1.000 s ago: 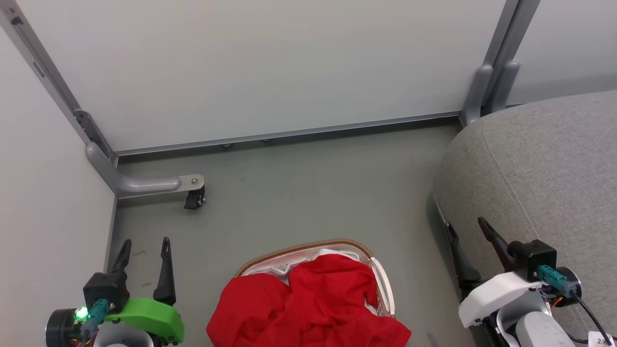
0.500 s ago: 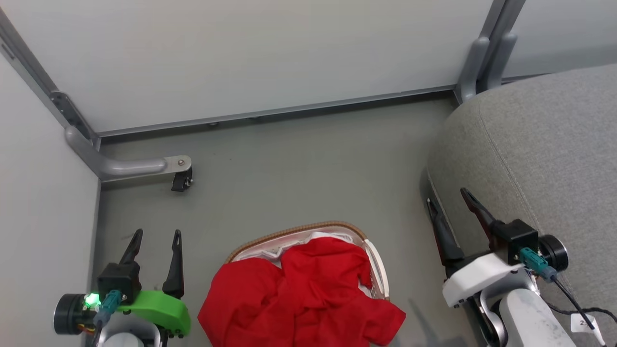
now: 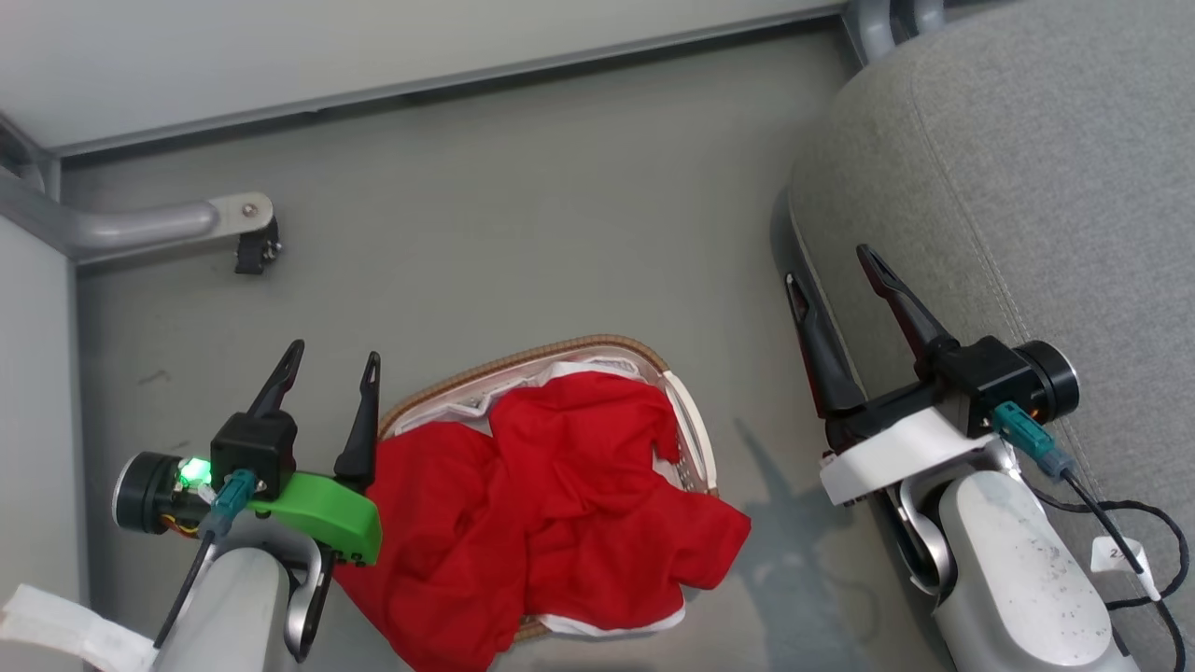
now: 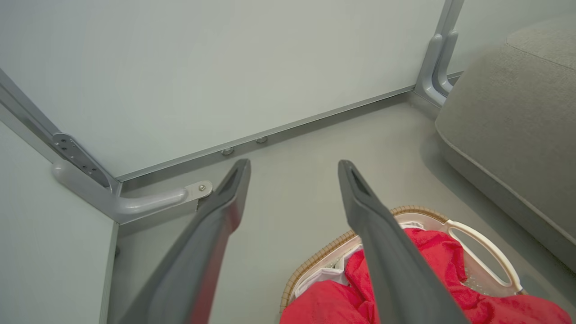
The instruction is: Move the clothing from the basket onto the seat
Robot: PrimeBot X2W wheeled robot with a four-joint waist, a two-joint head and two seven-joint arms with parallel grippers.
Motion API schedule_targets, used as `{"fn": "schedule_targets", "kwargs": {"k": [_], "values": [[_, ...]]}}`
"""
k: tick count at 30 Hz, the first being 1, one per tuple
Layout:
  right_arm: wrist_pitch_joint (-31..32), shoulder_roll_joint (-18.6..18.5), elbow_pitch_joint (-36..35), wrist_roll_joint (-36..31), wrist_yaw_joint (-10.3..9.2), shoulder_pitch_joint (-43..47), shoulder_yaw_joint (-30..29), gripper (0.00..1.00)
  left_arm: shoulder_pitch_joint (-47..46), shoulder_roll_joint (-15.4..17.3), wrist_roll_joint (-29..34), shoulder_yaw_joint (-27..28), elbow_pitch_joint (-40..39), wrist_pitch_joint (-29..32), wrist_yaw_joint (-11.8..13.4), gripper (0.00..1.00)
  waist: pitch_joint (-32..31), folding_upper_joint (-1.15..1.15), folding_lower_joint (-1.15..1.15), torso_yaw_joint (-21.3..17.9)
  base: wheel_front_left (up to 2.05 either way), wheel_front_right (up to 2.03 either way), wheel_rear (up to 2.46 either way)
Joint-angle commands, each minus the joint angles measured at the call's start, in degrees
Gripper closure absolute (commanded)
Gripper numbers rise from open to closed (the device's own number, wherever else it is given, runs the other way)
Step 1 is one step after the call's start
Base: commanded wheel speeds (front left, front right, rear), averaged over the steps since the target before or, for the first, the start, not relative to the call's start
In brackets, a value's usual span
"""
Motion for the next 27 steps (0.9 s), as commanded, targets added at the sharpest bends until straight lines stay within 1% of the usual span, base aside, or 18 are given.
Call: {"fn": "schedule_targets", "kwargs": {"k": [1, 10, 14, 18, 22, 25, 27], "values": [[-0.3, -0.1, -0.8, 0.7, -0.04, -0.9, 0.4, 0.00, -1.8, 0.9, -0.7, -0.5, 0.2, -0.1, -0.1, 0.00, 6.5, 0.00, 0.00, -4.3, 0.00, 0.00, 0.00], [-0.3, -0.1, -4.1, 3.7, -0.04, -3.8, 2.6, 0.00, -7.2, 4.2, -2.3, -5.3, 3.5, -0.1, -0.1, 0.00, 15.2, 0.00, 0.00, -9.1, 0.00, 0.00, 0.00], [-0.3, 0.0, -5.4, 4.8, -0.04, -4.6, 3.9, 0.00, -9.9, 5.3, -3.1, -7.5, 6.7, -0.1, -0.1, 0.00, 18.8, 0.00, 0.00, -10.6, 0.00, 0.00, 0.00], [-0.3, -0.1, -6.2, 6.0, -0.05, -5.4, 4.4, 0.00, -13.1, 5.9, -2.9, -10.8, 10.3, -0.1, -0.1, 0.00, 21.6, 0.00, 0.00, -11.8, 0.00, 0.00, 0.00], [-0.3, -0.1, -6.6, 7.1, -0.05, -5.9, 5.2, 0.00, -16.1, 6.8, -1.6, -15.3, 15.9, -0.1, -0.1, 0.00, 23.6, 0.00, 0.00, -12.8, 0.00, 0.00, 0.00], [-0.3, -0.1, -6.5, 7.8, -0.05, -5.8, 5.7, 0.00, -18.4, 6.1, -0.4, -18.5, 21.6, -0.1, -0.1, 0.00, 24.4, 0.00, 0.00, -13.3, 0.00, 0.00, 0.00], [-0.3, -0.1, -6.2, 8.2, -0.05, -5.5, 6.0, 0.00, -19.6, 5.6, 0.3, -20.6, 26.9, 0.0, -0.1, 0.00, 24.5, 0.00, 0.00, -13.4, 0.00, 0.00, 0.00]]}}
